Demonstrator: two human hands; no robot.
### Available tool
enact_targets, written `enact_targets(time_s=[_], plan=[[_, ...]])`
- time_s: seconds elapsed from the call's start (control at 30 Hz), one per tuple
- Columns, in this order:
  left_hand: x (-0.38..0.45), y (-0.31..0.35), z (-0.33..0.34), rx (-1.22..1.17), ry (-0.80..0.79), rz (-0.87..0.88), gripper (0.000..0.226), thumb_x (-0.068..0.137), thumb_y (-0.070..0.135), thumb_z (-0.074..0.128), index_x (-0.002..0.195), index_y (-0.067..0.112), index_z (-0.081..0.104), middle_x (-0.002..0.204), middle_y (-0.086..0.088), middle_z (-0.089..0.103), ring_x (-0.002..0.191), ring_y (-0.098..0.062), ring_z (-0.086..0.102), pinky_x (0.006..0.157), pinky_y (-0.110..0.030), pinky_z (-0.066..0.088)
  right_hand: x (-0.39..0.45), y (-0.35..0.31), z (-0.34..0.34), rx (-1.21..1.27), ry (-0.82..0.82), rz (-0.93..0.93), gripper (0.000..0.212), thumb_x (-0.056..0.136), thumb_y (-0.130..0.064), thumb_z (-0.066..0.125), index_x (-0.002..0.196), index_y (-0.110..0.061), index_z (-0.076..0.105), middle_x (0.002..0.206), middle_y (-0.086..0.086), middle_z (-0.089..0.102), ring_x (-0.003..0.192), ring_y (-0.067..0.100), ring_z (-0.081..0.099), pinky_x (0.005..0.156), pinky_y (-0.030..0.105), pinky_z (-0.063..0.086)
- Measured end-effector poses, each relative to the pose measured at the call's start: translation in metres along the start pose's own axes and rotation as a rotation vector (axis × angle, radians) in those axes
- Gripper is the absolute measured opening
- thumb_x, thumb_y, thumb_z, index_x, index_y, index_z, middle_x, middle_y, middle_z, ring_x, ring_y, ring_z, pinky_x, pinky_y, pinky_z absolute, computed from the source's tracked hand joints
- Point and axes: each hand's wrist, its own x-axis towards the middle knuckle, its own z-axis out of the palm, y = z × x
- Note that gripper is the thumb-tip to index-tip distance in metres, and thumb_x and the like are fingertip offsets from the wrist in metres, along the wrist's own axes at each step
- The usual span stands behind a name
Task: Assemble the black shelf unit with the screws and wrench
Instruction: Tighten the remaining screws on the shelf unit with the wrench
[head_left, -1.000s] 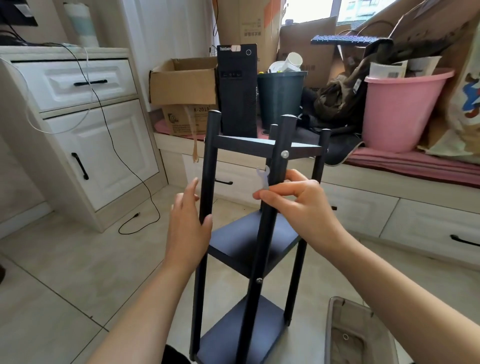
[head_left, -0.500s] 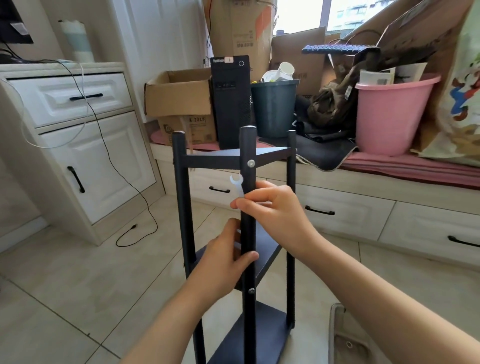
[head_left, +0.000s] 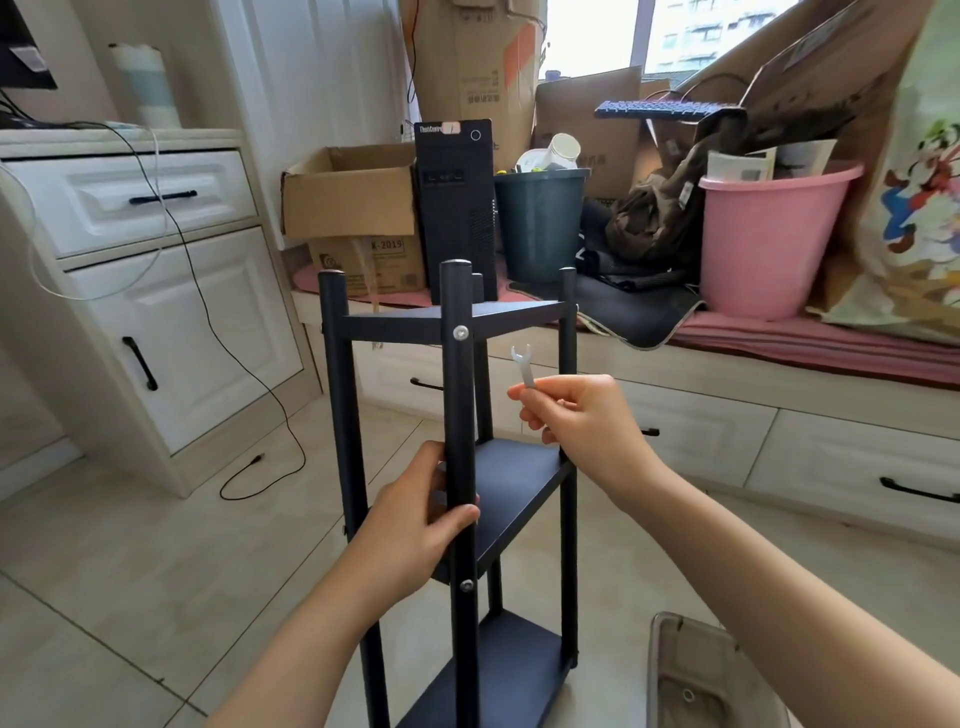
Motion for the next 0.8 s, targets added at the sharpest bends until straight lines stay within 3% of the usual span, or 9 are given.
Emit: enact_targets(time_s=[0.17, 0.37, 0.57, 0.67, 0.8], plan=[[0.002, 0.0, 0.001, -0.023, -0.034, 0.029, 0.037, 0.088, 0.017, 0.07, 0.1, 0.047, 0.051, 0.097, 0.01, 0.071, 0.091, -0.016, 0.073, 0.084, -0.049, 0.059, 0.01, 0.014, 0.006, -0.095, -0.053, 0.047, 0.019, 0.099, -0.015, 0.057, 0.098, -0.013, 0.076, 0.071, -0.003, 0.064, 0.063, 0.013, 0.055, 0.062, 0.028, 0.048], [0.004, -0.007, 0.0, -0.069, -0.081, 0.049, 0.035, 0.085, 0.018, 0.07, 0.1, 0.047, 0.056, 0.1, 0.006, 0.071, 0.091, -0.02, 0.073, 0.083, -0.048, 0.061, 0.024, 0.005, 0.007, -0.107, -0.079, -0.023, 0.022, 0.096, -0.015, 0.059, 0.084, -0.019, 0.077, 0.062, -0.014, 0.062, 0.056, 0.0, 0.053, 0.062, 0.022, 0.044], [0.007, -0.01, 0.0, -0.086, -0.121, 0.04, 0.036, 0.085, 0.019, 0.072, 0.103, 0.046, 0.056, 0.102, 0.004, 0.071, 0.09, -0.021, 0.075, 0.08, -0.044, 0.062, 0.026, 0.0, 0.009, -0.08, -0.06, -0.14, 0.023, 0.098, -0.018, 0.059, 0.082, -0.023, 0.074, 0.059, -0.013, 0.06, 0.058, 0.007, 0.05, 0.059, 0.03, 0.041], [0.008, -0.011, 0.001, -0.089, -0.125, 0.041, 0.035, 0.084, 0.022, 0.072, 0.102, 0.046, 0.055, 0.101, 0.004, 0.072, 0.089, -0.021, 0.075, 0.079, -0.045, 0.062, 0.024, -0.002, 0.014, -0.054, -0.018, -0.2, 0.023, 0.098, -0.011, 0.058, 0.083, -0.02, 0.073, 0.057, -0.026, 0.06, 0.06, -0.003, 0.055, 0.061, 0.012, 0.039], [0.009, -0.014, -0.001, -0.095, -0.111, 0.031, 0.036, 0.086, 0.017, 0.073, 0.102, 0.044, 0.056, 0.099, 0.004, 0.072, 0.09, -0.023, 0.075, 0.08, -0.047, 0.062, 0.02, -0.004, 0.018, -0.054, 0.009, -0.262, 0.021, 0.098, -0.007, 0.058, 0.086, -0.015, 0.073, 0.055, -0.023, 0.057, 0.059, -0.003, 0.055, 0.063, 0.008, 0.042]])
